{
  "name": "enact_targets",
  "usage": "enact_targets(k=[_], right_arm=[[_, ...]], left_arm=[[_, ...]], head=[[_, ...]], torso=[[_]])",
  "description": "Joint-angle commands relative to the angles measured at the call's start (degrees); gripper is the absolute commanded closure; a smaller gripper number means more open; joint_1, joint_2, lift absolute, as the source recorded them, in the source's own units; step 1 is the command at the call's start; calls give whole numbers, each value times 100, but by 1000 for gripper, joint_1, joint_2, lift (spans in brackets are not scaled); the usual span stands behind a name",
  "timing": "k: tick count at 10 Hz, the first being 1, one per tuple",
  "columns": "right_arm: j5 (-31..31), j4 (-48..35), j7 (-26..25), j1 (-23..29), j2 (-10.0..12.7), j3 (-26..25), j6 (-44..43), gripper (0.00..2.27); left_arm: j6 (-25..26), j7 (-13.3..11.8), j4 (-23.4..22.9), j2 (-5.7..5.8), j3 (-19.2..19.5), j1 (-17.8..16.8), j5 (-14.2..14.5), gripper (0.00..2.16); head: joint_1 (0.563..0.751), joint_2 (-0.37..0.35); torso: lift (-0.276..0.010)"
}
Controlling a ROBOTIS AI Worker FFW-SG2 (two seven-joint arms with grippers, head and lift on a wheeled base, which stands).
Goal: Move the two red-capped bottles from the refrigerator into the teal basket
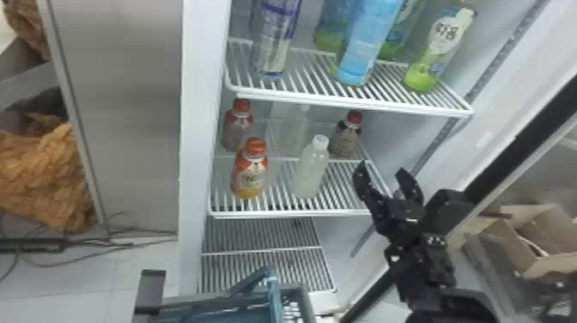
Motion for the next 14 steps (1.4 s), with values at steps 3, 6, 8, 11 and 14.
enact_targets(k=[3,6,8,11,14], right_arm=[[89,911,244,-849,-112,-70,-62,148],[249,2050,464,-1650,-156,-70,-343,124],[375,2542,499,-2030,-192,-70,-357,122],[478,2908,587,-2367,-288,-24,-357,91],[455,3203,675,-2634,-367,250,-315,75]], left_arm=[[1,0,0,0,-15,0,13,1134],[1,0,0,-9,-15,-14,25,1134],[1,0,0,-9,-3,-14,36,1134],[1,0,0,-9,-26,-28,36,1134],[1,0,0,-9,-49,-56,47,1134]], head=[[695,-350],[695,-350],[695,-350],[695,-350],[695,-350]], torso=[[-228],[-228],[-228],[-228],[-228]])
